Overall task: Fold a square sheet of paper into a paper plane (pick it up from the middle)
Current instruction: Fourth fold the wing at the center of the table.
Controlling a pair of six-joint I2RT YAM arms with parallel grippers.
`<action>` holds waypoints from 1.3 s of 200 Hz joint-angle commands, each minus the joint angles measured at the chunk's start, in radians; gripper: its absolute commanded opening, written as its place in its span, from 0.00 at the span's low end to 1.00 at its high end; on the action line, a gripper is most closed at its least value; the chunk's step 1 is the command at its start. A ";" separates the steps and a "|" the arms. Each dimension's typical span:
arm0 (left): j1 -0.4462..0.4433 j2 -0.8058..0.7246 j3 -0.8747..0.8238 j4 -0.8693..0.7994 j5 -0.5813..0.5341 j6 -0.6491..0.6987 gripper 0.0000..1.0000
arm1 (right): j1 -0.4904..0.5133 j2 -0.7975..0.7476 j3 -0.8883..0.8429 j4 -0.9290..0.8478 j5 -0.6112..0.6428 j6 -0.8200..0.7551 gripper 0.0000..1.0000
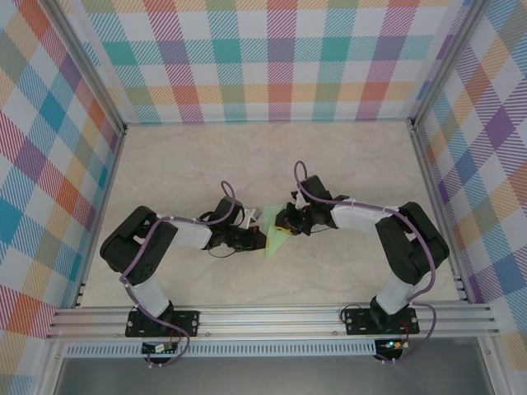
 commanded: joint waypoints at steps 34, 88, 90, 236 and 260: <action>0.027 0.003 -0.031 0.037 0.009 -0.031 0.00 | 0.000 0.065 0.048 0.058 -0.089 -0.005 0.19; 0.028 0.007 -0.023 0.009 -0.008 -0.025 0.00 | 0.002 0.116 0.090 0.077 -0.123 0.008 0.20; 0.027 0.007 -0.024 0.008 -0.007 -0.025 0.00 | 0.002 0.118 0.092 0.074 -0.121 0.008 0.20; 0.027 0.000 -0.020 -0.030 -0.016 -0.012 0.00 | -0.006 0.232 0.171 -0.003 -0.049 -0.022 0.18; 0.027 0.001 -0.020 -0.039 -0.021 -0.012 0.00 | -0.007 0.245 0.179 -0.015 -0.039 -0.029 0.18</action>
